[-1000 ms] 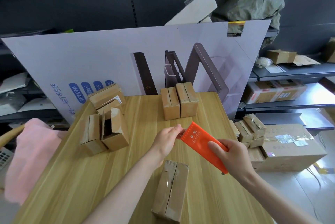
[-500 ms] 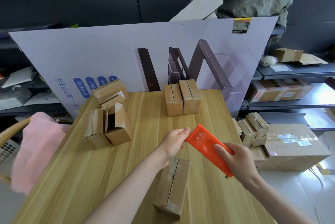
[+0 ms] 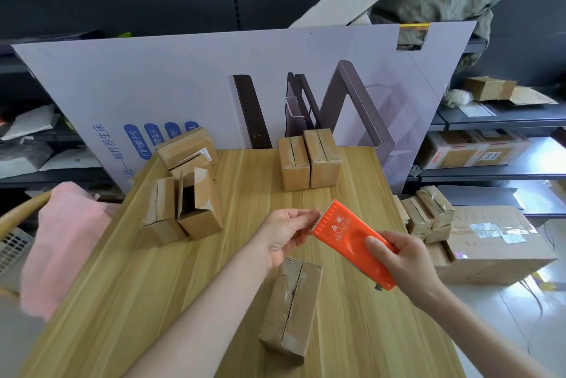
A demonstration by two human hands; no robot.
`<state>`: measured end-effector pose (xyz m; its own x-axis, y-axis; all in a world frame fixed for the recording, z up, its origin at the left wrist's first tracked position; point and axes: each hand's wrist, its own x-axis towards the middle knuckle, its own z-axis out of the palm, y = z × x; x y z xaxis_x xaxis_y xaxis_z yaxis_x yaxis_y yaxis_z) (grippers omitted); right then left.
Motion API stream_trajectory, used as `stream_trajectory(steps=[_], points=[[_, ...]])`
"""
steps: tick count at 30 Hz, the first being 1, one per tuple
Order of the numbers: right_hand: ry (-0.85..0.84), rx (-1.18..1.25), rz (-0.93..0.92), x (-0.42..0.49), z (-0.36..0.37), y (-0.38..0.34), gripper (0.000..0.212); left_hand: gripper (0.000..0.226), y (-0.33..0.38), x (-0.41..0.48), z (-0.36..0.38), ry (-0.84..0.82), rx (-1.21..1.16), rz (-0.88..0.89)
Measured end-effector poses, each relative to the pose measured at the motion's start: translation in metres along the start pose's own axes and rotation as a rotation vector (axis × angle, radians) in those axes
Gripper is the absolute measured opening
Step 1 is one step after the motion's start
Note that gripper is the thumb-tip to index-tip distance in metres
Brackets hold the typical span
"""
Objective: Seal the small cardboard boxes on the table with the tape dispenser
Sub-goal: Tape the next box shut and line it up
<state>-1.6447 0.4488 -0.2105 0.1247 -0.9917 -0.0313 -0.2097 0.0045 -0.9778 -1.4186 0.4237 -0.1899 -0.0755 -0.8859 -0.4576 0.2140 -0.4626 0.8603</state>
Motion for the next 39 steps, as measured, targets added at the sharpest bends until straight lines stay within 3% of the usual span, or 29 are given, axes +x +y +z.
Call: stream_trajectory(steps=[4, 9, 13, 17, 23, 39], points=[[0.033, -0.152, -0.043, 0.003, 0.010, -0.003, 0.005, 0.009, -0.004, 0.009, 0.001, 0.242, 0.095, 0.055], [0.028, -0.316, -0.021, 0.007, 0.014, -0.005, 0.007, 0.020, -0.003, 0.024, -0.009, 0.405, 0.167, 0.125], [0.051, -0.387, 0.032, 0.004, -0.010, 0.002, 0.009, 0.013, 0.000, 0.036, -0.048, 0.546, 0.155, 0.131], [0.013, -0.474, 0.100, 0.005, -0.023, 0.012, 0.014, 0.004, -0.021, 0.046, -0.064, 0.579, 0.159, 0.103], [-0.067, -0.911, 0.176, 0.033, -0.017, 0.036, 0.036, 0.013, -0.081, 0.056, -0.071, 0.585, 0.176, -0.038], [-0.186, -1.145, 0.270, 0.056, 0.008, 0.085, 0.040, 0.017, -0.135, 0.082, -0.061, 0.765, 0.214, -0.183]])
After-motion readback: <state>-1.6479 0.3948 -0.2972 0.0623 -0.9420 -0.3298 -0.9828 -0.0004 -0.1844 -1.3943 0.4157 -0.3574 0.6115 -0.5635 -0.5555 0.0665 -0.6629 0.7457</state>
